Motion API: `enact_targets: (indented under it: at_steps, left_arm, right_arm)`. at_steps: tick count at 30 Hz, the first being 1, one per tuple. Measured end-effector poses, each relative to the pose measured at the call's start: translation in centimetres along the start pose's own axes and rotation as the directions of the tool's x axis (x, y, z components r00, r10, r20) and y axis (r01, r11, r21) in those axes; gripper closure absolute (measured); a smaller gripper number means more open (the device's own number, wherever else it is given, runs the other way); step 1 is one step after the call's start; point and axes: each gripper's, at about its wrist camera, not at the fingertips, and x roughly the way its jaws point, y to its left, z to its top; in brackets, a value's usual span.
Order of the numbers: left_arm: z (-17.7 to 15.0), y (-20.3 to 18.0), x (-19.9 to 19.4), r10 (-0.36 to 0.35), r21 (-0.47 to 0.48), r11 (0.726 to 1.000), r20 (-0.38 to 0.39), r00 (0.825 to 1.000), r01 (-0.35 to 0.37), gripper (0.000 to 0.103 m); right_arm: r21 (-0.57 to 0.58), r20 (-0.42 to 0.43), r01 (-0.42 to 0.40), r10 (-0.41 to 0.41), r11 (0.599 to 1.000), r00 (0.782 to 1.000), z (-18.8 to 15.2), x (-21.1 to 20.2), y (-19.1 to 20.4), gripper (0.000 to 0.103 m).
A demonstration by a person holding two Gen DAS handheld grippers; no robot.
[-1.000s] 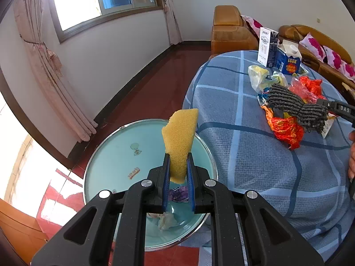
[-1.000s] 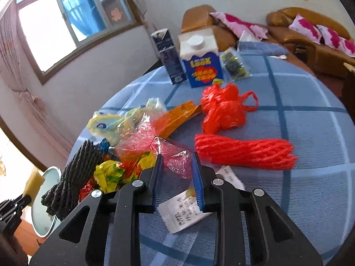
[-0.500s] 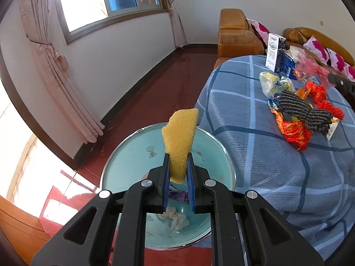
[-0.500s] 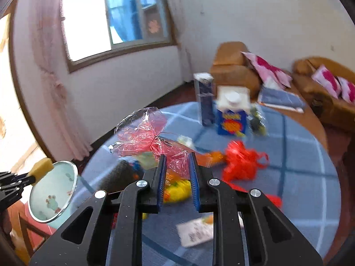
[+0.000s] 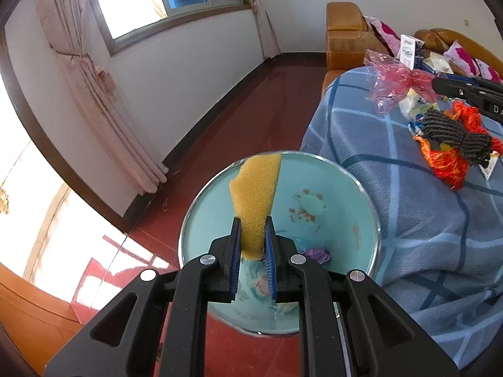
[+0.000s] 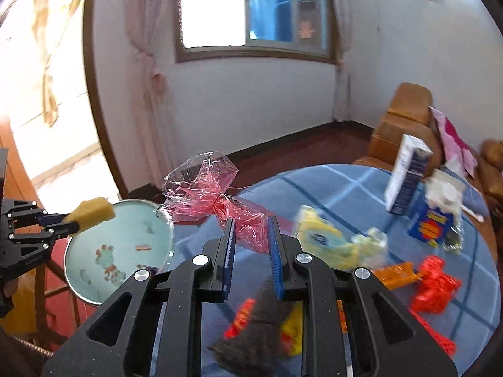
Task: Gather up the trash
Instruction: 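Carry the pink bag to the bin with the right gripper while the left releases the sponge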
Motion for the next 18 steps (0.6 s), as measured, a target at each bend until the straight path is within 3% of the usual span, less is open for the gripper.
enact_targets:
  at_steps: [18]
  left_arm:
    - [-1.7,2.7,1.4,0.036,-0.007,0.999,-0.057,0.998,-0.037,0.089]
  right_arm:
    - [-0.177,-0.071,-0.108,0.097,0.978,0.993,0.6,3.7,5.6,0.082]
